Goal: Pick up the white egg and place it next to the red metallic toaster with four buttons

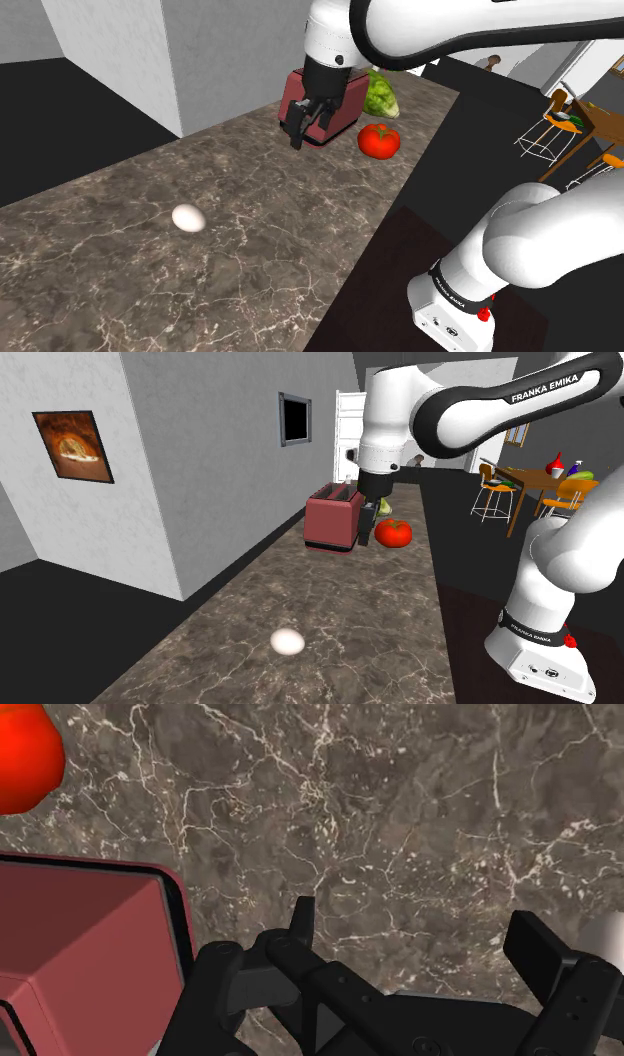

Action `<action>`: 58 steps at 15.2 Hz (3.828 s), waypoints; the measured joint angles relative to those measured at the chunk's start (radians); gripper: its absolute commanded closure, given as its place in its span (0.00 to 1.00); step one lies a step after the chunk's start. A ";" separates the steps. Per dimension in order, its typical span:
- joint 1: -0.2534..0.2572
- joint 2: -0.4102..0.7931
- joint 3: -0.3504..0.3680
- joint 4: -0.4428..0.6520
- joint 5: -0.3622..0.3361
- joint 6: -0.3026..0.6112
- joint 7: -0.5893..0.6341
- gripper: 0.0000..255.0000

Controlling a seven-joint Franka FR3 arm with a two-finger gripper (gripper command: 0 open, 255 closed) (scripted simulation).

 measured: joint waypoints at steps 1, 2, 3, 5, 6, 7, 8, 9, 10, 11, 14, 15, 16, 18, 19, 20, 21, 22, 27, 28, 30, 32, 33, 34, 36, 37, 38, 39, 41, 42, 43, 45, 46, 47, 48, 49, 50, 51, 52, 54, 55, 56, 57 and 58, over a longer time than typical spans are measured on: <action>0.002 0.026 0.022 0.011 -0.007 0.014 0.021 0.00; 0.002 0.059 0.046 0.025 -0.017 0.030 0.045 0.00; 0.002 0.091 0.069 0.037 -0.029 0.046 0.069 0.00; 0.003 0.148 0.110 0.057 -0.056 0.075 0.113 0.00; 0.001 0.188 0.133 0.082 -0.077 0.085 0.140 0.00; -0.002 0.231 0.154 0.111 -0.102 0.091 0.166 0.00; -0.001 0.267 0.174 0.133 -0.126 0.096 0.195 0.00; -0.002 0.308 0.190 0.155 -0.154 0.105 0.219 0.00; 0.001 0.354 0.209 0.180 -0.186 0.113 0.252 0.00; 0.005 0.403 0.225 0.212 -0.222 0.115 0.284 0.00; 0.036 0.539 0.258 0.291 -0.329 0.119 0.382 0.00; 0.053 0.583 0.263 0.316 -0.365 0.118 0.414 0.00; 0.071 0.634 0.264 0.353 -0.404 0.111 0.443 0.00; 0.116 0.719 0.262 0.413 -0.469 0.099 0.495 0.00; 0.138 0.758 0.259 0.448 -0.496 0.086 0.514 0.00; 0.160 0.793 0.255 0.478 -0.520 0.077 0.530 0.00; 0.183 0.831 0.248 0.513 -0.544 0.066 0.544 0.00; 0.192 0.852 0.242 0.521 -0.560 0.073 0.553 0.00; 0.209 0.903 0.221 0.517 -0.601 0.113 0.579 0.00; 0.208 0.909 0.218 0.514 -0.606 0.121 0.580 0.00; 0.209 0.917 0.214 0.508 -0.613 0.134 0.585 0.00; 0.209 0.918 0.213 0.507 -0.615 0.136 0.587 0.00; 0.209 0.919 0.213 0.506 -0.615 0.136 0.587 0.00; 0.209 0.919 0.213 0.506 -0.615 0.137 0.587 0.00; 0.209 0.919 0.213 0.506 -0.615 0.137 0.587 1.00; 0.209 0.919 0.213 0.506 -0.615 0.137 0.587 1.00; 0.210 0.918 0.213 0.507 -0.615 0.137 0.587 1.00; 0.209 0.918 0.213 0.506 -0.615 0.137 0.587 1.00; 0.209 0.918 0.213 0.506 -0.615 0.137 0.587 1.00; 0.210 0.918 0.213 0.506 -0.615 0.137 0.587 1.00; 0.210 0.919 0.213 0.506 -0.615 0.137 0.587 1.00; 0.210 0.919 0.213 0.507 -0.615 0.137 0.587 1.00; 0.210 0.919 0.213 0.506 -0.615 0.137 0.587 1.00; 0.207 0.914 0.215 0.506 -0.612 0.133 0.584 1.00; 0.207 0.910 0.217 0.510 -0.608 0.126 0.581 1.00; 0.206 0.904 0.220 0.514 -0.602 0.118 0.577 1.00; 0.203 0.896 0.223 0.515 -0.596 0.111 0.572 1.00; 0.199 0.888 0.226 0.518 -0.590 0.104 0.565 1.00; 0.197 0.881 0.229 0.520 -0.584 0.095 0.560 1.00; 0.196 0.870 0.235 0.536 -0.573 0.073 0.551 1.00; 0.194 0.863 0.238 0.540 -0.567 0.063 0.545 1.00; 0.193 0.857 0.240 0.547 -0.561 0.052 0.541 1.00; 0.193 0.853 0.242 0.555 -0.557 0.042 0.536 1.00; 0.192 0.847 0.245 0.562 -0.551 0.031 0.532 1.00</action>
